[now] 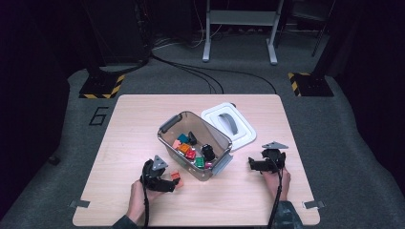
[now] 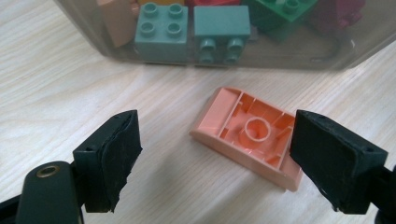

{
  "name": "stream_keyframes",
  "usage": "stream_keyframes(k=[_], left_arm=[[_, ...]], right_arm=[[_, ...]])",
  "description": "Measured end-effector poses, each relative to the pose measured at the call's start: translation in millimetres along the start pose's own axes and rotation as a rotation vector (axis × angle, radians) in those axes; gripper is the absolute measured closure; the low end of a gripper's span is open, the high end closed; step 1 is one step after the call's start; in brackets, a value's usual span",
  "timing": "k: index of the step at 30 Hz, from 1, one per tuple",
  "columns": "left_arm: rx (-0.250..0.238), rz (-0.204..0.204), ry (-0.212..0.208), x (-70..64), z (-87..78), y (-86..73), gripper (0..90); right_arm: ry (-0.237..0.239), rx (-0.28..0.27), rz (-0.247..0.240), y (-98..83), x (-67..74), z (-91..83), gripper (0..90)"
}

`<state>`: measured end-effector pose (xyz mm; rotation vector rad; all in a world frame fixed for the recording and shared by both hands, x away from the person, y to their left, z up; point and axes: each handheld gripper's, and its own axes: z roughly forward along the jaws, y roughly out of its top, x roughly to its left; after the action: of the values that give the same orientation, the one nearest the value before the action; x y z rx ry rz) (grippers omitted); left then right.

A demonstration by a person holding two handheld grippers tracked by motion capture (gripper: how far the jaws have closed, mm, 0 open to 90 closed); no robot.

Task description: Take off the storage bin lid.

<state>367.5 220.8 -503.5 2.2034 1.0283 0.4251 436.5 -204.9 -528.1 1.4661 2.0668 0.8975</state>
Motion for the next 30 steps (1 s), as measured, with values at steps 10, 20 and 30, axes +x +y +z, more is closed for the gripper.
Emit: stream_keyframes(k=[10, 20, 30], left_arm=[[0.035, -0.003, 0.042, 16.7, -20.1, -11.8, 18.9], [0.014, 0.018, -0.042, -2.4, -6.7, 3.3, 21.4], [0.028, -0.014, -0.115, 8.1, -3.1, -7.7, 49.8]], right_arm=[[0.0, 0.0, 0.0, 0.0, 0.0, 0.0, 4.5], [-0.001, 0.0, 0.001, 0.0, 0.1, 0.0, 4.5], [0.0, 0.0, 0.0, 0.0, 0.0, 0.0, 4.5]])
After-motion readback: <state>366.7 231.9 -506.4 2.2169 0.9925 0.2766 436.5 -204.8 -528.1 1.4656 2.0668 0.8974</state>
